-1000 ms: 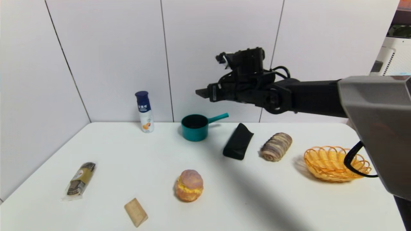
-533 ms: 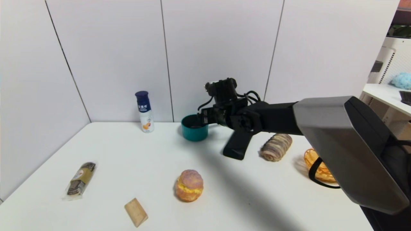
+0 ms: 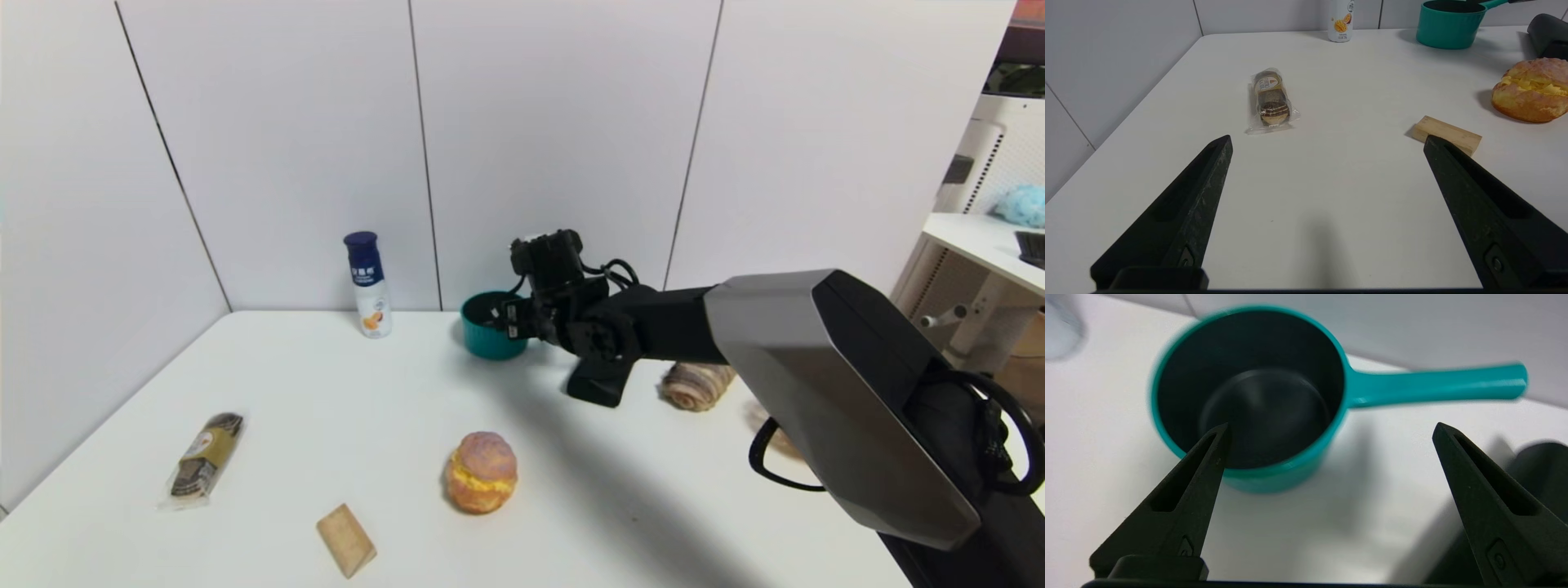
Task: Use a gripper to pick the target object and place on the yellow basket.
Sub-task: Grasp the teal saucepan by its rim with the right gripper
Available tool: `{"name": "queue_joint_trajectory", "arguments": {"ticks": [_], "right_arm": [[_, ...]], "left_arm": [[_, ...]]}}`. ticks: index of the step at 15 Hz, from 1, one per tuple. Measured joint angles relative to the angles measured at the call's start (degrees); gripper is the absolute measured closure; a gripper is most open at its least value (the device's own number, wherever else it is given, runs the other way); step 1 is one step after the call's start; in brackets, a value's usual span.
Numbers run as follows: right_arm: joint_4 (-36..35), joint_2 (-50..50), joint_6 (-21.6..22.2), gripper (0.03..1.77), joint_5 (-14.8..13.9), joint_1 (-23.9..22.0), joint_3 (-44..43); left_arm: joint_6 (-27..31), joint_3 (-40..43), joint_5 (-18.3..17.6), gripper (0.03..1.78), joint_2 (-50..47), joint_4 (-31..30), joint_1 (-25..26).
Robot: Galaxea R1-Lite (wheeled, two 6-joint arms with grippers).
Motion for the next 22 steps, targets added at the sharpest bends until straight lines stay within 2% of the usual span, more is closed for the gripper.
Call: {"name": "queue_joint_trajectory", "arguments": {"ticks": [2,19,22], "right_arm": [[-1.8,0.4,-0.3,0.11,1.6,0.0,0.0],[-1.9,2.2,-0.6,0.11,2.0,-0.3,0.0],[-1.8,2.0,-0.6,0.11,3.1,-0.4,0.0]], "left_arm": [[0.0,0.0,0.0,0.12,0.0,0.0,0.0],[0.0,0.0,0.0,0.12,0.0,0.0,0.0],[0.0,0.0,0.0,0.12,0.0,0.0,0.0]]}}
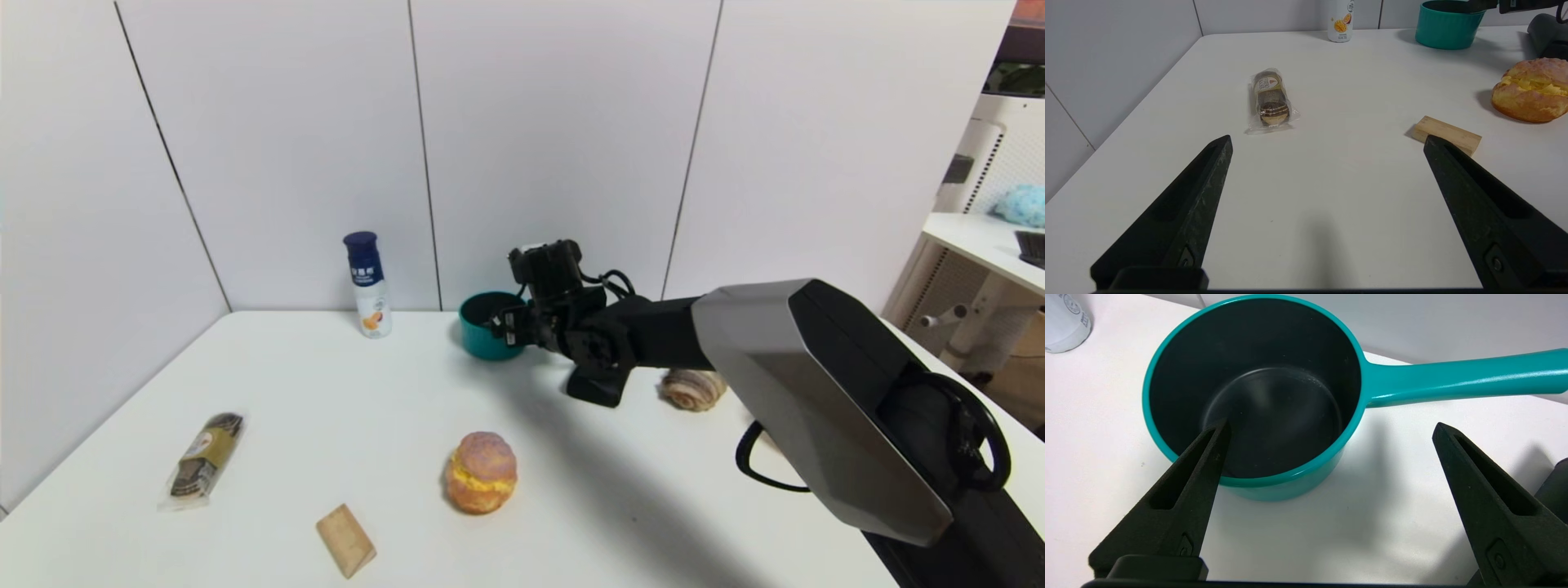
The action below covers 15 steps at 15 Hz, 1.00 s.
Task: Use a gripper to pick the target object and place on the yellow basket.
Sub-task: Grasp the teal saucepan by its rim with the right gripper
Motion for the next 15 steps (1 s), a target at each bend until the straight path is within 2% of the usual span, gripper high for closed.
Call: {"name": "queue_joint_trajectory", "arguments": {"ticks": [1,2,5,8,9,10,11,15], "right_arm": [[0.0,-0.1,0.0,0.11,0.0,0.0,0.0],[0.0,-0.2,0.0,0.2,0.1,0.0,0.0],[0.0,-0.5,0.2,0.68,0.1,0.0,0.0],[0.0,-0.6,0.2,1.01,0.1,0.0,0.0],[0.1,-0.6,0.1,1.21,0.1,0.0,0.0],[0.1,-0.6,0.2,1.7,0.1,0.0,0.0],[0.3,-0.6,0.1,1.75,0.0,0.0,0.0],[0.9,-0.6,0.3,1.75,0.0,0.0,0.1]], "left_arm": [[0.0,0.0,0.0,0.12,0.0,0.0,0.0],[0.0,0.0,0.0,0.12,0.0,0.0,0.0],[0.0,0.0,0.0,0.12,0.0,0.0,0.0],[0.0,0.0,0.0,0.12,0.0,0.0,0.0],[0.0,0.0,0.0,0.12,0.0,0.0,0.0],[0.0,0.0,0.0,0.12,0.0,0.0,0.0],[0.0,0.0,0.0,0.12,0.0,0.0,0.0],[0.0,0.0,0.0,0.12,0.0,0.0,0.0]]}}
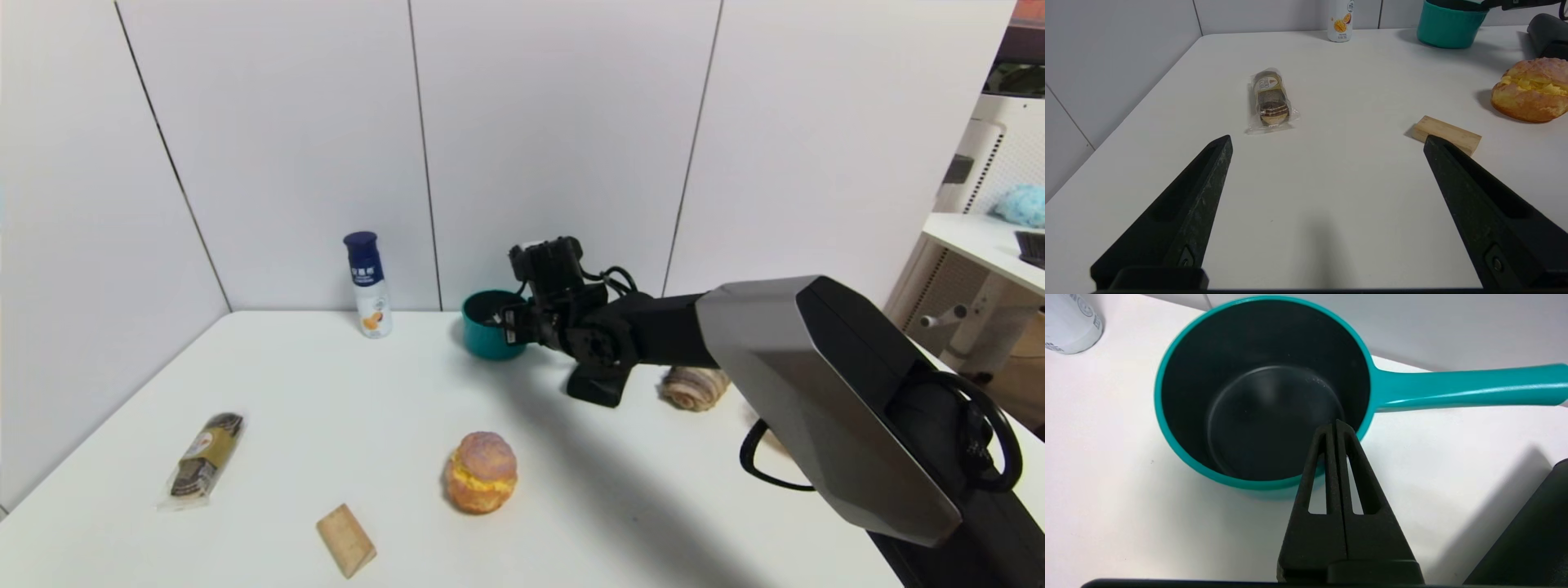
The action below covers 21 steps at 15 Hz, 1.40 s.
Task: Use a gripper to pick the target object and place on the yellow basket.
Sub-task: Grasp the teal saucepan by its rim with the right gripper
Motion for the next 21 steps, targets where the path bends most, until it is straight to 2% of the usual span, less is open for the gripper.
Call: {"name": "queue_joint_trajectory", "arguments": {"ticks": [9,13,14,16,18,21], "right_arm": [[0.5,-3.4,0.1,1.75,1.8,-0.8,0.0],[0.6,-4.4,0.2,1.75,3.5,-0.8,0.0],[0.7,-4.5,0.1,1.66,3.6,-0.9,0.0],[0.6,-4.7,0.2,1.29,3.7,-1.0,0.0],[0.6,-4.9,0.3,1.02,3.8,-1.0,0.0],[-0.2,-4.9,0.3,0.73,6.2,-1.1,0.0]], "left_arm": [[0.0,0.0,0.0,0.12,0.0,0.0,0.0],[0.0,0.0,0.0,0.12,0.0,0.0,0.0],[0.0,0.0,0.0,0.12,0.0,0.0,0.0],[0.0,0.0,0.0,0.12,0.0,0.0,0.0],[0.0,0.0,0.0,0.12,0.0,0.0,0.0],[0.0,0.0,0.0,0.12,0.0,0.0,0.0]]}}
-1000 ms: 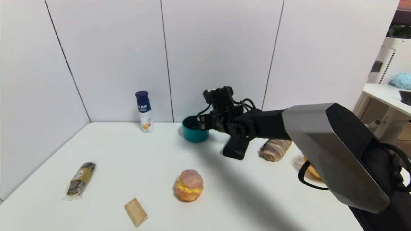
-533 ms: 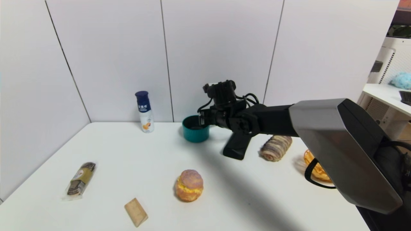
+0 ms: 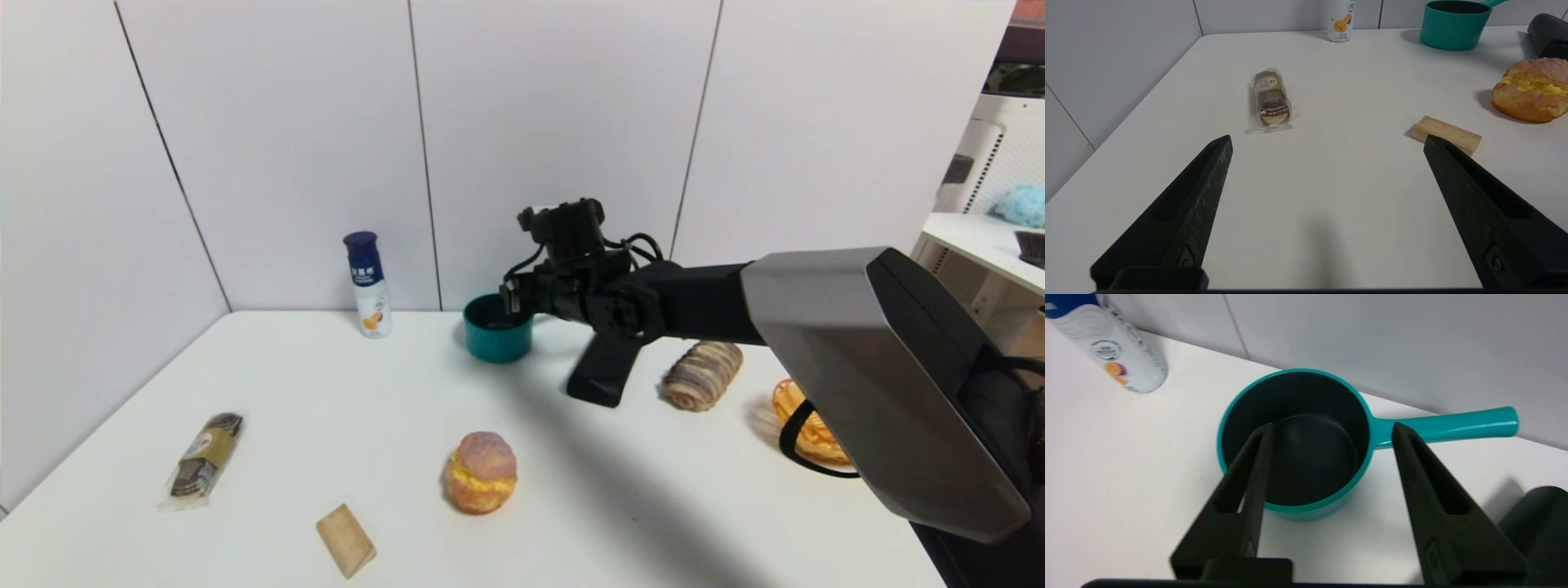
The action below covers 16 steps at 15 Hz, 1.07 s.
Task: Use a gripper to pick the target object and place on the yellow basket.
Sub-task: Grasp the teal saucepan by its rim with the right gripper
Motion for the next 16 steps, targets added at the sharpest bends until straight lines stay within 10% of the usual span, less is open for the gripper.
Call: {"name": "queue_joint_trajectory", "arguments": {"ticks": [5,16], "right_arm": [[-1.5,0.2,2.3,0.42,3.4,-0.5,0.0],[6.9,1.3,12.8,0.17,0.0,0.4,-0.1]], "left_arm": [[0.0,0.0,0.0,0.12,0.0,0.0,0.0],[0.0,0.0,0.0,0.12,0.0,0.0,0.0]]}}
